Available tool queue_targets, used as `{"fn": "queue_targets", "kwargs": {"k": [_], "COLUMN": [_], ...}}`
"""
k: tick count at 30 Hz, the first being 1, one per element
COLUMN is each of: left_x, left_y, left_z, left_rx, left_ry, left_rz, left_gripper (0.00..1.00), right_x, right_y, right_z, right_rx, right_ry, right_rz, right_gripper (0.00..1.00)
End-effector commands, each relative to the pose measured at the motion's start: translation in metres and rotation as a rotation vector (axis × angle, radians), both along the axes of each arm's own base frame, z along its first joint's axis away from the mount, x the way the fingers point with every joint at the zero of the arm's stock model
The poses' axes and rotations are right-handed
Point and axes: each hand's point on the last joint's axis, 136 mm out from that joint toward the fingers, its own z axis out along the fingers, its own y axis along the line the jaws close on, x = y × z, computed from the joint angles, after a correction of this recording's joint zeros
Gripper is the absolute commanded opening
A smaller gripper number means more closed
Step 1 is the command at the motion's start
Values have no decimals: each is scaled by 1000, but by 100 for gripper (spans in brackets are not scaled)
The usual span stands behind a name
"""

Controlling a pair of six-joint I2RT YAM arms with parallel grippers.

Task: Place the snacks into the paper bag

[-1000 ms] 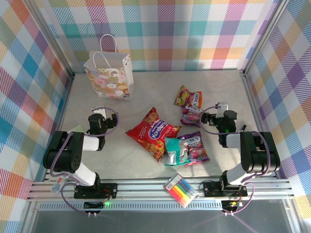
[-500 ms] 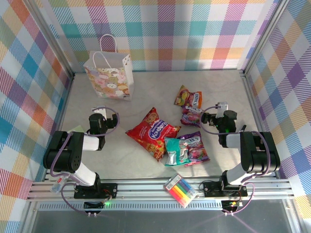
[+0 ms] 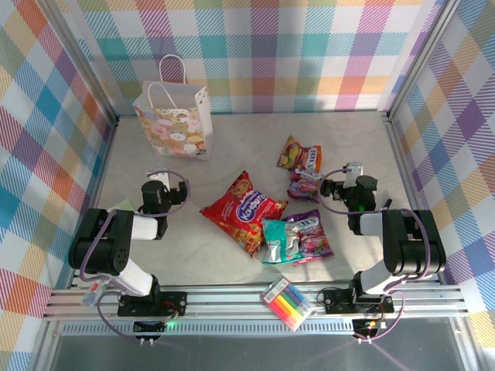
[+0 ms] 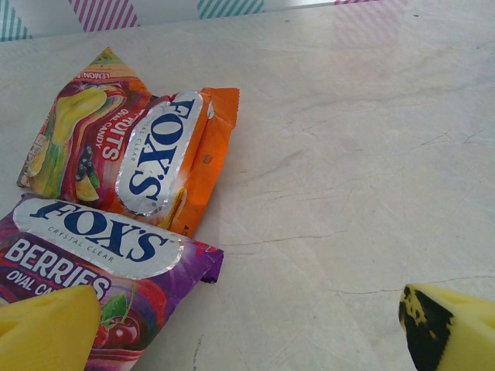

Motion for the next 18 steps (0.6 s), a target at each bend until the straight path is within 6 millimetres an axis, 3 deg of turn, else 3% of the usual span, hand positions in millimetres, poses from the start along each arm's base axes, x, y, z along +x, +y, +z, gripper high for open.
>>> {"fn": "queue_targets", "kwargs": {"k": [1,9,11,14,16,18], "left_x": [6,7,8,9,10,9], "left_y": [-3,8,10,3,-4,-6], "left_z": [7,23,32,50,65,82], "left_rx": [4,16,31,30,33,48], "left_ry": [-22,-13,6,42,45,41], "left_rz": [-20,55,74,46,29,46], "left_gripper": [100,100,100,92,93,93], "right_x": [5,8,5,3,3,3], "right_y": [1,-7,-5,-14,-26,-26], "right_z": [9,21,23,38,42,48], "right_rx": [-11,-16,-13,-23,-36,-36], "right_ry": [-32,2,30,29,73,130], "right_rz": [2,-47,-46,-98,-175,-182], "right_gripper": [99,99,99,99,99,100]}}
